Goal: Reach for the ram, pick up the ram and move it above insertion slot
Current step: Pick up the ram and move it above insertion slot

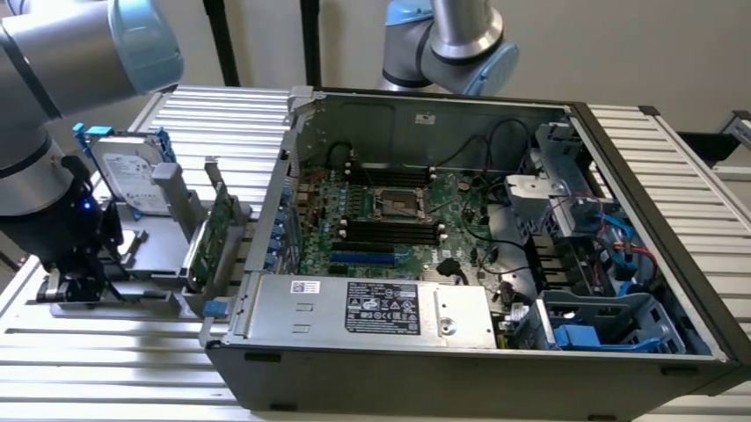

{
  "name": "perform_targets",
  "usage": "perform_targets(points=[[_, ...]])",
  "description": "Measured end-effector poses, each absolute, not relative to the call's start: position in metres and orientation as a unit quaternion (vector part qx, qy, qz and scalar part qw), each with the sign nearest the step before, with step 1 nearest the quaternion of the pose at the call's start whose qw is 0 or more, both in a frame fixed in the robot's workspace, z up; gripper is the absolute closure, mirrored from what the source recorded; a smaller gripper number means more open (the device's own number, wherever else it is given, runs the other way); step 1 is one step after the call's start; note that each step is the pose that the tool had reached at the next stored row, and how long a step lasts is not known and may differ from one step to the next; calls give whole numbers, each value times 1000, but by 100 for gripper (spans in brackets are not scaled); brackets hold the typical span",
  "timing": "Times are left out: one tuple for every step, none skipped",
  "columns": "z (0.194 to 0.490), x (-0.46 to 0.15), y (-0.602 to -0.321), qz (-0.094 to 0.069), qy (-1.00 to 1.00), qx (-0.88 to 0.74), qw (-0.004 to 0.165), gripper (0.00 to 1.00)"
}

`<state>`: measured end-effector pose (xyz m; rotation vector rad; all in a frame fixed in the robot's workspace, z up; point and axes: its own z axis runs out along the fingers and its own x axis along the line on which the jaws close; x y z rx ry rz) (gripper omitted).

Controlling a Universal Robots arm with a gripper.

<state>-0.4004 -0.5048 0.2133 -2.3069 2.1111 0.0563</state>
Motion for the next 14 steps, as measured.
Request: perform_targets(points=[[212,-400,-506,19,675,-738,9,64],[212,-400,-506,21,674,-738,10,64],[211,-400,-507,22,674,-738,12,64],[210,-400,-508,23,674,-738,13,64],[209,-400,-508,24,674,-738,13,64],[209,-400,-509,25,674,-738,14,64],[208,-399,-509,25,674,-738,15,64],[207,-399,-509,26,674,-738,16,64],[207,-399,-509,26,674,-738,16,64],[206,-399,-509,27,674,-738,16,64],[205,-399,-509,27,674,-739,17,64],[204,-399,-509,27,673,-739,17,64],[203,-399,-509,27,673,-739,17,64],[203,-399,-509,27,673,-739,17,64]])
